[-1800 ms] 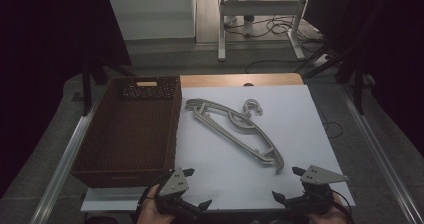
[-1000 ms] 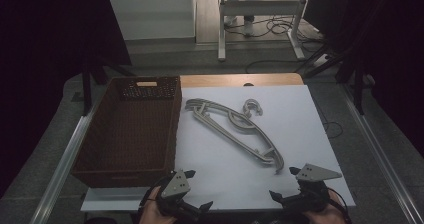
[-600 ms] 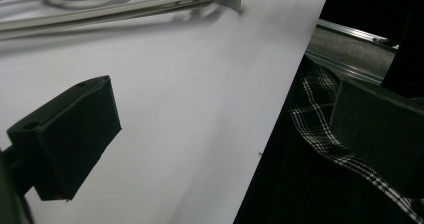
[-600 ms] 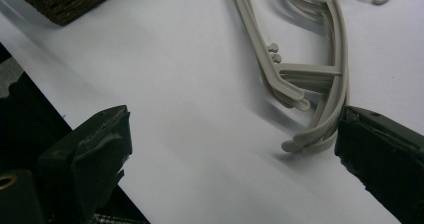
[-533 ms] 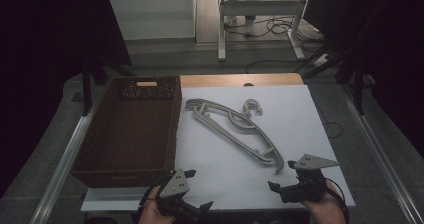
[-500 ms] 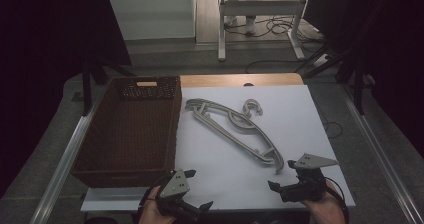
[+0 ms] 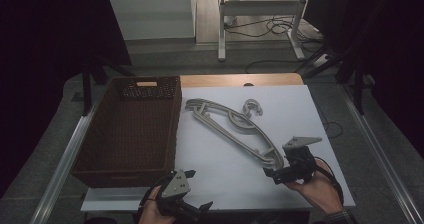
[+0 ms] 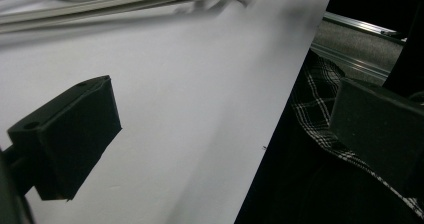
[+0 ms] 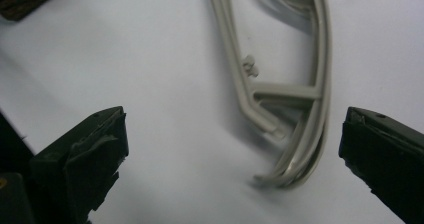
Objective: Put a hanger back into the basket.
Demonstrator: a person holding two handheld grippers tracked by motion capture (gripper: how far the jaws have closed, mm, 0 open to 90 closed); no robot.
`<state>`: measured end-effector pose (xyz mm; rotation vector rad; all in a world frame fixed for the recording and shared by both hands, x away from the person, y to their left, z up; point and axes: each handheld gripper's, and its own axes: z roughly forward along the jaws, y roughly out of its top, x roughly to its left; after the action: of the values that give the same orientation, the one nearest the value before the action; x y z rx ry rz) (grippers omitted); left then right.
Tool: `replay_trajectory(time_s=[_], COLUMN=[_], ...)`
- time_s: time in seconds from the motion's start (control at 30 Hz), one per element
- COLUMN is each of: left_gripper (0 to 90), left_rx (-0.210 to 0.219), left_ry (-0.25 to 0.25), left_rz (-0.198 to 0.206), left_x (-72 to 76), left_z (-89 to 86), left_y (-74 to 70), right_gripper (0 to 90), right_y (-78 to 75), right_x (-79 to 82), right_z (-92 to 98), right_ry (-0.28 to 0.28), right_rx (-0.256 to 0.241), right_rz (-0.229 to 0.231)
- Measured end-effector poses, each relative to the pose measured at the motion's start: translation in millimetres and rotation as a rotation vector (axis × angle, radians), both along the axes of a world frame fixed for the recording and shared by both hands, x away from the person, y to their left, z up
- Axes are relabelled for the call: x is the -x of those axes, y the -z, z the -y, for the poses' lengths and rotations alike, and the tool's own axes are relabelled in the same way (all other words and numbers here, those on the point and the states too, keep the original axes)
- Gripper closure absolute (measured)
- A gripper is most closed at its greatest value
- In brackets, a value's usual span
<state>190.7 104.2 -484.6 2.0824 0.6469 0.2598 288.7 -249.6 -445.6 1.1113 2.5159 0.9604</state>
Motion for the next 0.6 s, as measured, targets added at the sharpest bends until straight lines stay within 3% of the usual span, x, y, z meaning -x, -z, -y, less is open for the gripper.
replay_trajectory(time_s=[0.07,0.4,0.6], left_gripper=[0.2,0.2,0.2], left_rx=[-0.002,-0.017,-0.023], left_ry=[0.0,0.006,0.004], left_rz=[0.001,0.002,0.004], left_x=[0.4,0.5,0.3], left_z=[0.1,2.6,2.7], left_y=[-0.4,0.3,0.2], right_gripper=[1.2,19.7,24.2], right_y=[-2.8,-5.5,-6.7], right_x=[-9.8,-47.1,-63.5], right_z=[-5.0,-9.4,-8.8], right_ry=[0.005,0.019,0.025], right_rx=[0.029,0.069,0.106], right_rz=[0.003,-0.025,-0.031])
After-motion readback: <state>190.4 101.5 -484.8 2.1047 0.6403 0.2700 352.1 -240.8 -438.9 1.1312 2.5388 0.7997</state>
